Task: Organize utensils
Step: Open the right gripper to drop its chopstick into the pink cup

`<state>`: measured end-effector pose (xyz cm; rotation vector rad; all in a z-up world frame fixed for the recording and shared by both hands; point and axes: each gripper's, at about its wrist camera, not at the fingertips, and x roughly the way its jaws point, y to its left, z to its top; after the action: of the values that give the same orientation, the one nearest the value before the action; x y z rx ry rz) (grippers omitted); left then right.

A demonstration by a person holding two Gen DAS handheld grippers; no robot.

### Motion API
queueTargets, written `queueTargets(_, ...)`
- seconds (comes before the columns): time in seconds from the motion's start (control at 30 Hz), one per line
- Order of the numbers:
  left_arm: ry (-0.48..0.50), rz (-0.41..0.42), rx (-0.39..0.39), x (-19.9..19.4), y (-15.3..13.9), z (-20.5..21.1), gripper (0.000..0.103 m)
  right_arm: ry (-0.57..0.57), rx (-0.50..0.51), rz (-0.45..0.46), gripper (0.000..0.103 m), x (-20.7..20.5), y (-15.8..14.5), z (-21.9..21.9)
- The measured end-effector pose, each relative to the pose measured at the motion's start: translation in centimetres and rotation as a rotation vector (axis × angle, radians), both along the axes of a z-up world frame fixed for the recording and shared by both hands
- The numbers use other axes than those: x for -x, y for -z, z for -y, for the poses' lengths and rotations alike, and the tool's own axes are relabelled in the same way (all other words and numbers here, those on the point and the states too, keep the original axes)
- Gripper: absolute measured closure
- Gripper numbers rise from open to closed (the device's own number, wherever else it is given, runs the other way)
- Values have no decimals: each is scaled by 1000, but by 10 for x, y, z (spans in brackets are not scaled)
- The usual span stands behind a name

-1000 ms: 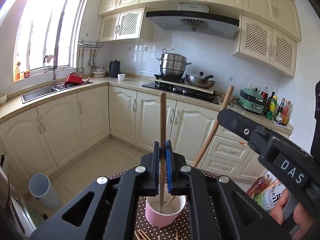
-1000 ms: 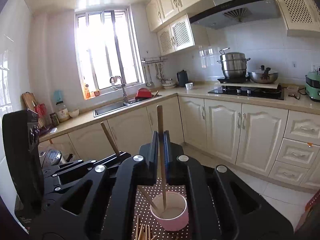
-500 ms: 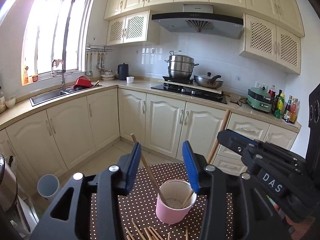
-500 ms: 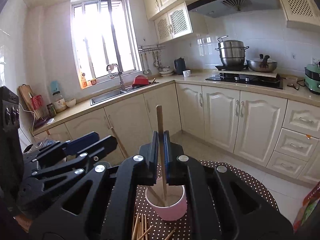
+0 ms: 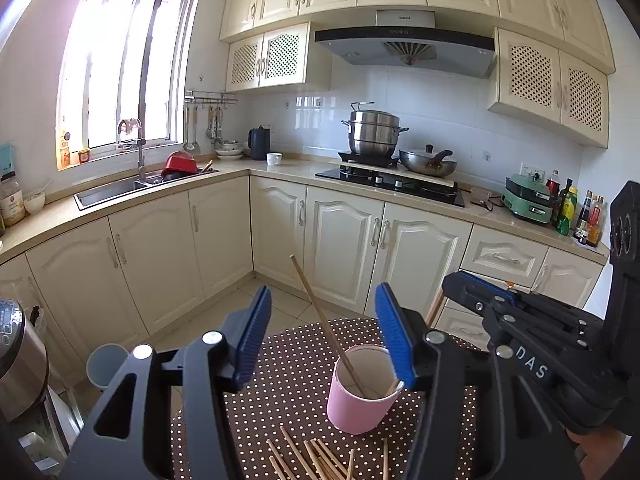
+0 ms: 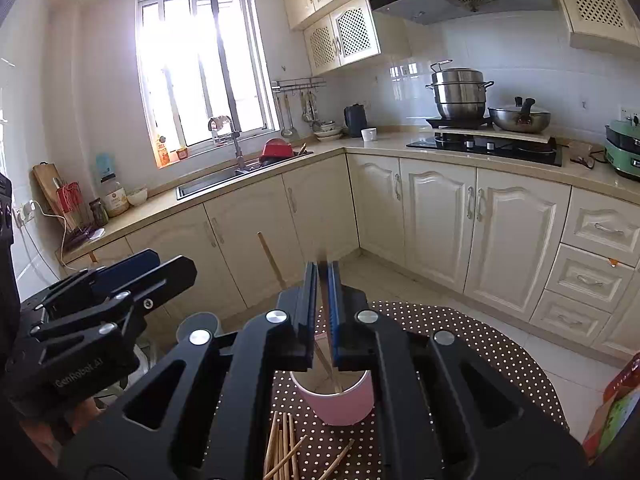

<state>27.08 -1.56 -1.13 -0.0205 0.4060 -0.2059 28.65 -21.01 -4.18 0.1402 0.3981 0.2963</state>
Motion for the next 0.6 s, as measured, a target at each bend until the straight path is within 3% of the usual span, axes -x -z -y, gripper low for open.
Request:
queueTargets(0.1, -12, 10, -5, 7, -1, -3, 44, -8, -13, -12, 94, 2, 0, 1)
queueTargets(0.17, -15, 14, -9, 11, -2, -4, 43, -1, -17, -11, 86, 5, -1, 3)
queueTargets(0.23, -18, 13, -12, 14, -3, -6, 43, 6, -22, -3, 63, 9, -2, 5)
queueTargets(0.27, -19, 13, -14, 17, -3, -6, 43, 10, -26, 3, 58, 13, -3, 6)
queueTargets(0.6, -11, -17, -33, 36, 6, -16, 43, 24, -16, 14, 58, 41, -2, 8)
